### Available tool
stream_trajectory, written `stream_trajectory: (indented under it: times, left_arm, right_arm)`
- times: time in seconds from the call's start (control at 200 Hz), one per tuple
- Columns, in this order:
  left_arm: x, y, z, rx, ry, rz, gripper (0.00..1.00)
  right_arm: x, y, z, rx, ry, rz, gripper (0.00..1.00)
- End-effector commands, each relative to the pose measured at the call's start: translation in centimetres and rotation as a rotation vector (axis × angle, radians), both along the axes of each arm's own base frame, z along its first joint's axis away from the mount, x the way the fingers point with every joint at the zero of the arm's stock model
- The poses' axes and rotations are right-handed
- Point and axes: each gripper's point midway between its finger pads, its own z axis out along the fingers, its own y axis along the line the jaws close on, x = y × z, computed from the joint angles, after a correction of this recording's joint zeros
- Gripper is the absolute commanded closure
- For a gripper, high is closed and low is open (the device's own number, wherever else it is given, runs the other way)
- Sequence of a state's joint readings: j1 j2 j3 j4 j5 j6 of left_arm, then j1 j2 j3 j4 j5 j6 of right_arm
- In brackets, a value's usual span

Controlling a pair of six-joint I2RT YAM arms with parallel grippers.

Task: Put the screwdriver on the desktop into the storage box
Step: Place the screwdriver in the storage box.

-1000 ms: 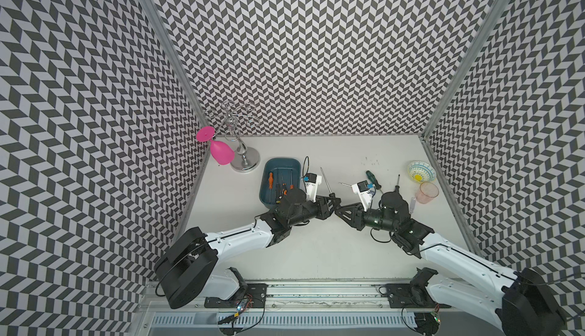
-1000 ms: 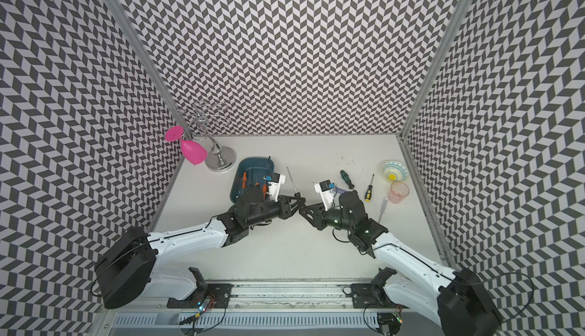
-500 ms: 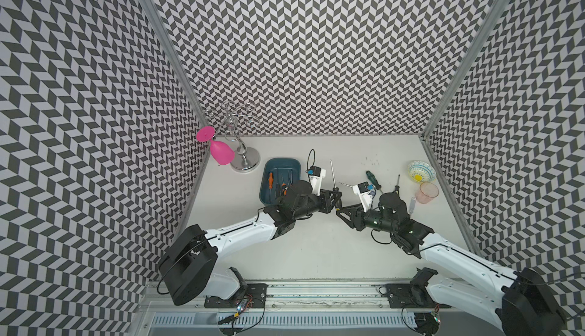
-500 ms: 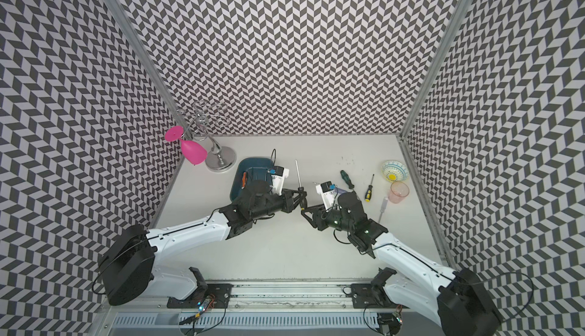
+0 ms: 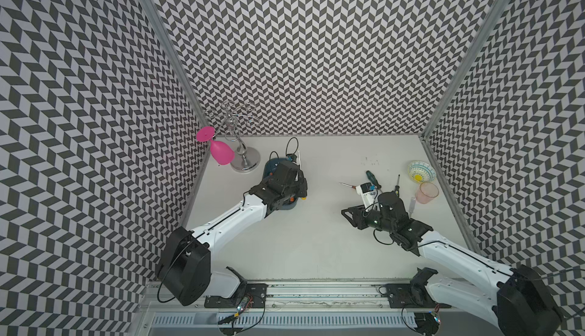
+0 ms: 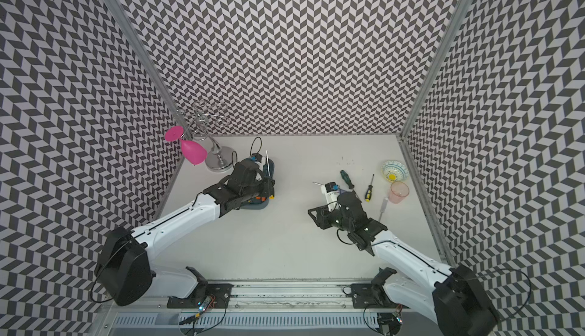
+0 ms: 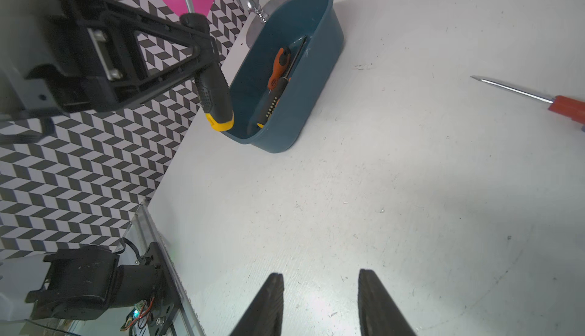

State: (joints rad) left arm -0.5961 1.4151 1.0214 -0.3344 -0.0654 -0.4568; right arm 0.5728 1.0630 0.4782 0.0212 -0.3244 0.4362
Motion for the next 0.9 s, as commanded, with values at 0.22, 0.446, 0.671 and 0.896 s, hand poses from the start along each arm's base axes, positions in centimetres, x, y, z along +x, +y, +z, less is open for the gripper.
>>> stream_trajectory:
  times: [0.22, 0.446, 0.671, 0.896]
  left_arm:
    - [4.4, 5.7, -4.0, 0.274, 0.107, 0.137, 1.0]
    - [7.3, 6.0, -6.2, 0.334, 0.132, 0.174, 1.0]
    - [8.3, 5.5, -9.2, 0.367, 0.199, 0.156, 0.99]
    - [8.1, 6.1, -11.4, 0.392, 0.261, 0.162, 0.93]
  right_arm:
    - [0.5, -0.9, -1.2, -0.029, 0.002, -0.03, 0.58]
    - [0.5, -1.1, -1.1, -0.025, -0.004, -0.037, 0.58]
    - [0.6, -1.2, -1.1, -0.025, -0.004, -0.043, 0.58]
    - [0.7, -1.4, -1.3, -0.024, 0.0, -0.051, 0.58]
